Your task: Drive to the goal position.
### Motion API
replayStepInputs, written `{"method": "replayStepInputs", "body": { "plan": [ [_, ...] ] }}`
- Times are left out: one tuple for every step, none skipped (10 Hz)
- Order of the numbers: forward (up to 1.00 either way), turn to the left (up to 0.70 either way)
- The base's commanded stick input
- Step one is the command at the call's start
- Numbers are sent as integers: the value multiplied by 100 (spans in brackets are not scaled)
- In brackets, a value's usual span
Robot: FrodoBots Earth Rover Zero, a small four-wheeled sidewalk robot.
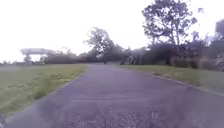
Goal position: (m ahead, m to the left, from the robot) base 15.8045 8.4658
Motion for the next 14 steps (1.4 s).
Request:
{"method": "replayStepInputs", "body": {
  "plan": [
    [70, -35],
    [70, -35],
    [70, 0],
    [70, 0],
    [70, 0],
    [70, 0],
    [70, 0],
    [70, 0],
    [70, 0],
    [70, 0],
    [70, 0],
    [70, 0],
    [70, 0],
    [70, 0]
  ]
}}
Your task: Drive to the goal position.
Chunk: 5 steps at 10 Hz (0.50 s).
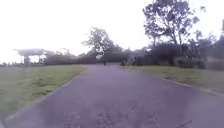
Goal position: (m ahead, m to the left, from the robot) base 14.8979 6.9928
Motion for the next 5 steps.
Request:
{"method": "replayStepInputs", "body": {
  "plan": [
    [70, 0],
    [70, 0],
    [70, 0],
    [70, 0],
    [70, 0]
  ]
}}
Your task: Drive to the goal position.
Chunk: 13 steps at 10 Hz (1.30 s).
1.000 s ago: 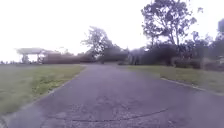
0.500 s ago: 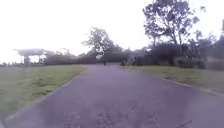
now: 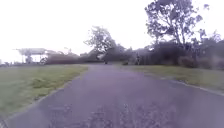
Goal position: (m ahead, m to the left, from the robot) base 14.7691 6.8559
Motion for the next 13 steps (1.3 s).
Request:
{"method": "replayStepInputs", "body": {
  "plan": [
    [70, 0],
    [70, 0],
    [70, 0],
    [70, -6],
    [70, -19],
    [70, -31],
    [70, -27],
    [70, -14],
    [70, -2],
    [70, 0],
    [70, 0],
    [70, 0],
    [70, 0]
  ]
}}
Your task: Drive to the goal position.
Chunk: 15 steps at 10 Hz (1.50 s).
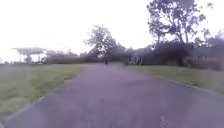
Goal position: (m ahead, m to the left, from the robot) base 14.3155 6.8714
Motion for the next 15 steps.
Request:
{"method": "replayStepInputs", "body": {
  "plan": [
    [70, 0],
    [70, 0],
    [70, 0],
    [70, 0],
    [70, 0],
    [70, 0],
    [70, 0],
    [70, 0],
    [70, 0],
    [70, 0],
    [70, 0],
    [70, 0],
    [70, 0],
    [70, 0],
    [70, 0]
  ]
}}
